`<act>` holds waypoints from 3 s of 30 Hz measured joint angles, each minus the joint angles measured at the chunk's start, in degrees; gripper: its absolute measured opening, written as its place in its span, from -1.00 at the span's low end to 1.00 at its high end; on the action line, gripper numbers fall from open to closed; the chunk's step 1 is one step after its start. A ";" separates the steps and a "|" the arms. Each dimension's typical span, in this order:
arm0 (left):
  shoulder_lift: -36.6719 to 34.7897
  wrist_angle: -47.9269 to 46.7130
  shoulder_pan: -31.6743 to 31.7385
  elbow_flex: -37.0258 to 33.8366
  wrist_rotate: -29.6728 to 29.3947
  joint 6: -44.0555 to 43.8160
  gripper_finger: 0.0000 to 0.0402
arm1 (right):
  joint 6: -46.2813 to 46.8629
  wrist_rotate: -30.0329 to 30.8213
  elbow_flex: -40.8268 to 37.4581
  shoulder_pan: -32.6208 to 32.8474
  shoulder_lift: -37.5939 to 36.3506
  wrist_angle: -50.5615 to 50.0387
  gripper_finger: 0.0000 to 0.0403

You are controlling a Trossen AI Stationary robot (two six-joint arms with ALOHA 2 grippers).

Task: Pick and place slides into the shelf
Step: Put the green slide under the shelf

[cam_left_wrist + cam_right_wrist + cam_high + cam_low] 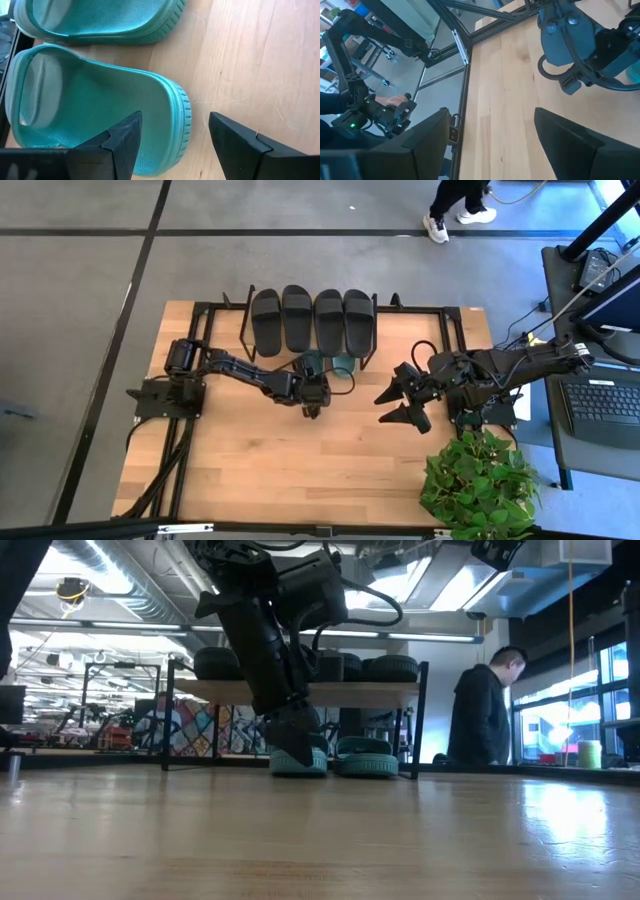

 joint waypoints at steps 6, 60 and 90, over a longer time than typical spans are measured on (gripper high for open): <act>-1.56 -0.42 -2.39 0.00 1.40 -0.20 0.11 | 0.22 0.00 0.00 0.00 0.00 0.00 0.44; -10.74 10.72 3.49 -11.93 27.39 1.79 0.11 | -2.18 0.00 0.00 -0.04 0.00 -0.04 0.44; -9.13 11.47 8.16 -11.93 24.48 0.29 0.11 | -3.28 0.02 0.00 -0.04 0.00 -0.09 0.44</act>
